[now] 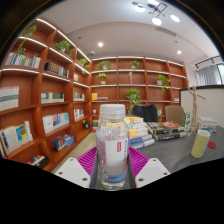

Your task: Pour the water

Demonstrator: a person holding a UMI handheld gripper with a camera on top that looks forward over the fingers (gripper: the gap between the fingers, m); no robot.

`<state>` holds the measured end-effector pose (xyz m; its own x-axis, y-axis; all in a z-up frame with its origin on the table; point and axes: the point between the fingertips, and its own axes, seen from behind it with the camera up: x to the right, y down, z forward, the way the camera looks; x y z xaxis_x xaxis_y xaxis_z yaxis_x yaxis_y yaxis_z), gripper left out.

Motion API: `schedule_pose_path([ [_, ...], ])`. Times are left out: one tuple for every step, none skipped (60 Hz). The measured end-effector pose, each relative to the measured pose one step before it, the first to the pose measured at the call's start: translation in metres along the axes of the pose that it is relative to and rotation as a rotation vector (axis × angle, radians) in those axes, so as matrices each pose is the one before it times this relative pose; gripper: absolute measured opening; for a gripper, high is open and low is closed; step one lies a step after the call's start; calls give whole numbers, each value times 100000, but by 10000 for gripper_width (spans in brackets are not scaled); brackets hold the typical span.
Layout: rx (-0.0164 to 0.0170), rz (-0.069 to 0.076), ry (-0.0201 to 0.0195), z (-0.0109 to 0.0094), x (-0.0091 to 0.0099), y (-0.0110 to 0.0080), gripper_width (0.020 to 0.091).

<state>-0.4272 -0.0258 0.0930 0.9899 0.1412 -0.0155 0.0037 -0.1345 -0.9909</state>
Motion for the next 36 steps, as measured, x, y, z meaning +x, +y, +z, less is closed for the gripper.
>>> schedule_pose_path([
  [595, 17, -377, 201, 254, 199, 468],
  [253, -191, -86, -19, -10, 15, 462],
  [337, -120, -62, 20, 37, 6, 450],
  [300, 244, 81, -13, 40, -19, 415],
  [207, 257, 30, -9, 56, 4, 416],
  [264, 496, -3, 33, 41, -55, 388],
  [-31, 285, -141, 328, -181, -147, 387],
  [-168, 148, -260, -80, 34, 34, 385],
  [-199, 251, -21, -47, 93, 7, 359],
  [-337, 127, 110, -32, 120, 7, 356],
  [-492, 42, 120, -26, 125, 17, 356],
  [-711, -138, 216, 0, 146, 79, 356],
  [-454, -346, 226, -24, 95, 10, 355],
  [-654, -328, 325, -54, 188, 32, 355],
  [-596, -150, 533, -79, 217, 13, 355],
  [-562, 20, 693, -84, 274, -19, 353],
  [-517, 216, 723, -54, 314, -45, 355],
  [-492, 432, 643, -74, 294, -44, 354],
  [-225, 658, 367, -62, 253, -114, 355],
  [445, 1020, -13, 159, 267, 39, 355],
  [22, 1356, -25, -41, 253, -183, 355],
  [-172, 2056, 6, -59, 291, -139, 355],
  [-196, 2601, -73, -59, 297, -140, 354],
  [68, 2828, -166, -67, 352, -221, 355],
  [376, 2866, -344, -65, 361, -324, 355],
  [531, 2982, -450, -49, 382, -378, 355],
  [444, 3393, -422, -59, 411, -385, 355],
  [372, 3942, -384, -5, 458, -378, 355],
  [-60, 3992, 181, -109, 93, -578, 356],
  [915, 4376, -875, 242, 779, -231, 356],
  [648, 4481, -639, 1, 439, -520, 354],
  [878, 4375, -745, 0, 416, -590, 354],
  [1013, 4290, -769, -11, 375, -652, 355],
  [982, 4274, -695, -3, 353, -650, 355],
  [933, 4372, -566, -21, 347, -642, 355],
  [501, 4613, 139, -355, -174, -916, 356],
])
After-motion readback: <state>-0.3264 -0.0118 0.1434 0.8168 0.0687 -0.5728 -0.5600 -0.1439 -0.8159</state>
